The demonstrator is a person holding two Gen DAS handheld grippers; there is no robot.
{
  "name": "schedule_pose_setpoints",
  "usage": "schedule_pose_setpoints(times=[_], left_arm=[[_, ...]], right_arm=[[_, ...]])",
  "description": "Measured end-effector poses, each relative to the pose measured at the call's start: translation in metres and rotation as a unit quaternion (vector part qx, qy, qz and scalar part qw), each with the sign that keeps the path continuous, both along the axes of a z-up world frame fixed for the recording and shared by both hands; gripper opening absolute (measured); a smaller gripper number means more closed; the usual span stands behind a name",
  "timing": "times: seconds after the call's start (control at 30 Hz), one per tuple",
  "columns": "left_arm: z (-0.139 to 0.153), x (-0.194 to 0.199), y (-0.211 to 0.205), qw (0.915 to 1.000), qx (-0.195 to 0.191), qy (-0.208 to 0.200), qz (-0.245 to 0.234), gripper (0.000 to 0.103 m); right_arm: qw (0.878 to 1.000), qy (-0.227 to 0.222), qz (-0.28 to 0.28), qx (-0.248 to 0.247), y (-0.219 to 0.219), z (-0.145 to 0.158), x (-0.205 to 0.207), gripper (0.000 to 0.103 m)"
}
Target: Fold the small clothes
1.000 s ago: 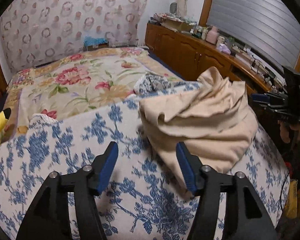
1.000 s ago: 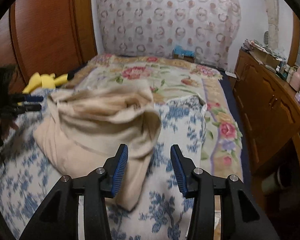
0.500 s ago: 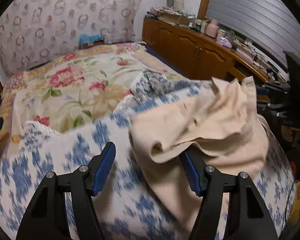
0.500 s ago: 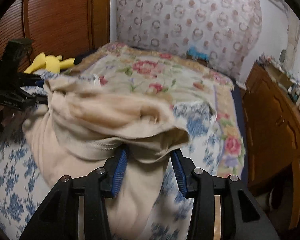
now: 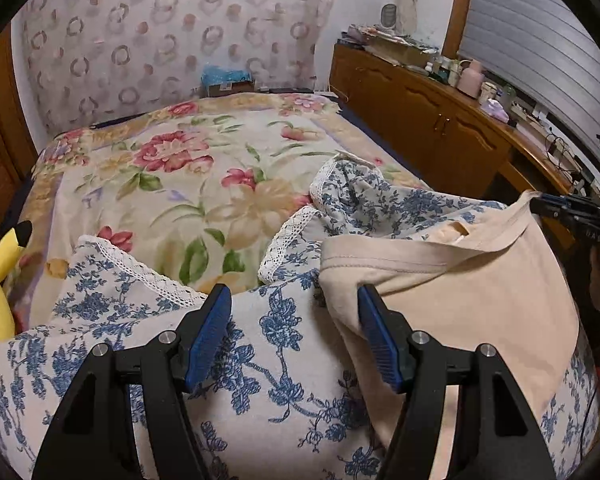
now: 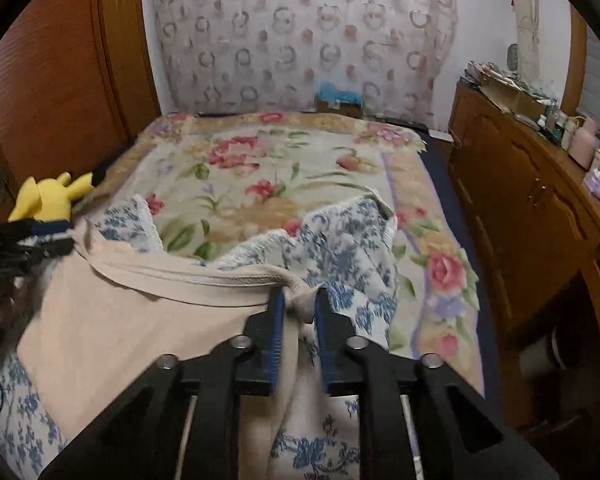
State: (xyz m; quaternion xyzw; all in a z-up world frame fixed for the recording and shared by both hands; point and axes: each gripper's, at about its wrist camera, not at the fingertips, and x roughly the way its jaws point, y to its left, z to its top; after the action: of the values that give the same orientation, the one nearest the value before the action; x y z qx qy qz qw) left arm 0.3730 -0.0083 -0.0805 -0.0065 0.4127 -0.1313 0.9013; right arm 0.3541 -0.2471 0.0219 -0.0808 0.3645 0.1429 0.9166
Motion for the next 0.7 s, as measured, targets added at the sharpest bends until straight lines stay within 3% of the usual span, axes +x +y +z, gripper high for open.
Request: schedule_pose_setpoints(times=[0.07,0.17,0.37,0.53,0.7], left_arm=[[0.003,-0.006,0.0,1.0,-0.006,-0.005,-0.002,0.066],[0.006,-0.013,-0.005,0.9998,-0.017,-0.008,-0.011,0.066],[0.004,-0.012,-0.017,0.9995,-0.014,-0.004,-0.027,0.066],[0.002,-0.016,-0.02,0.9994,-0.012,-0.002,-0.033,0.066],[0.001,-0.02,-0.021,0.9993,-0.011,0.0,-0.035,0.066]], right_arm=[[1.0,0.0,-0.007,-0.009,0.002,0.001,-0.005,0.045],[1.0,-0.008,-0.014,0.012,-0.001,0.017,0.001,0.059],[0.999,-0.016,0.033,0.01,0.013,0.019,-0.011,0.06],[0.994,0.001,0.101,-0.04,0.042,0.0,-0.017,0.06],[0.989,0.007,0.109,-0.103,0.063,-0.012,0.01,0.06]])
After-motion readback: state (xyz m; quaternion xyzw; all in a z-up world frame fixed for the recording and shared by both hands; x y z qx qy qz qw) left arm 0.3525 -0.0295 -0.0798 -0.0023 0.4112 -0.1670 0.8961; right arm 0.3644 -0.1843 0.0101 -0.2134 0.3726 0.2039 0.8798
